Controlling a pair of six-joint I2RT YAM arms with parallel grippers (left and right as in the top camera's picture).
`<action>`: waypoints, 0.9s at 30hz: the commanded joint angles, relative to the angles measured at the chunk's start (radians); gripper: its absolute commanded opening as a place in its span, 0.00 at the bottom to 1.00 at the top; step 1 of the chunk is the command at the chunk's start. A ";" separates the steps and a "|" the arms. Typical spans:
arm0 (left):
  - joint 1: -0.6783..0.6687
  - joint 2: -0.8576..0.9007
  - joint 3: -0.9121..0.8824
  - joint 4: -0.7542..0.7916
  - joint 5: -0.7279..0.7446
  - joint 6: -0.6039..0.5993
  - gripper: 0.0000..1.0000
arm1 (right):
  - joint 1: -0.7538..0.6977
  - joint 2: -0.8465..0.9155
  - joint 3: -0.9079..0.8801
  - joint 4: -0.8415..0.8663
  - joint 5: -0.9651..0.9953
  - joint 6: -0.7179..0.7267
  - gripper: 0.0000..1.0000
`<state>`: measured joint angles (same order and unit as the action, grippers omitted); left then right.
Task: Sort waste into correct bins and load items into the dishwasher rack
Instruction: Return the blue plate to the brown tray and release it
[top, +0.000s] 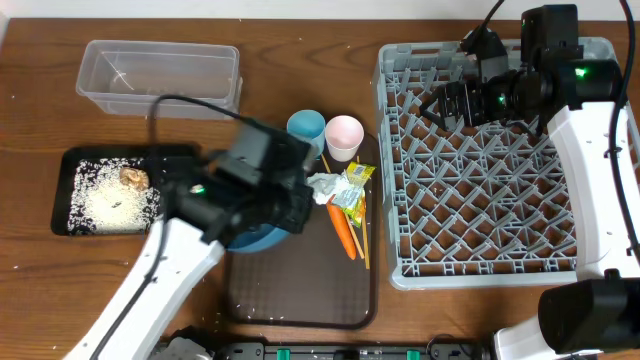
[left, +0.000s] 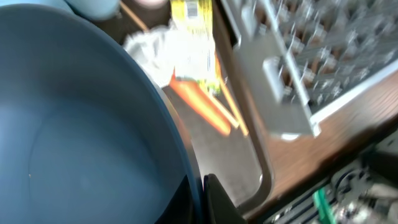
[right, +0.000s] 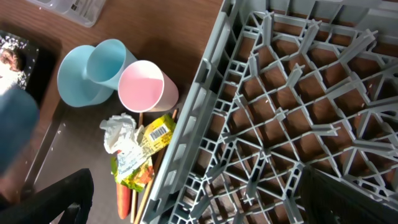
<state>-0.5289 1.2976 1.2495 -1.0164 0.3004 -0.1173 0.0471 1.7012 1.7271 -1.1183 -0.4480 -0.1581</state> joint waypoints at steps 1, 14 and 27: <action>-0.056 0.068 -0.002 -0.012 -0.063 0.018 0.06 | 0.006 -0.011 0.017 -0.002 0.004 0.003 0.99; -0.183 0.313 -0.002 -0.031 -0.077 -0.027 0.06 | 0.006 -0.010 -0.004 -0.011 0.069 0.003 0.99; -0.186 0.338 -0.002 -0.083 -0.077 -0.045 0.32 | 0.006 -0.010 -0.007 -0.008 0.078 0.003 0.99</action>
<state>-0.7109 1.6310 1.2495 -1.0840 0.2348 -0.1497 0.0471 1.7012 1.7248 -1.1286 -0.3729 -0.1581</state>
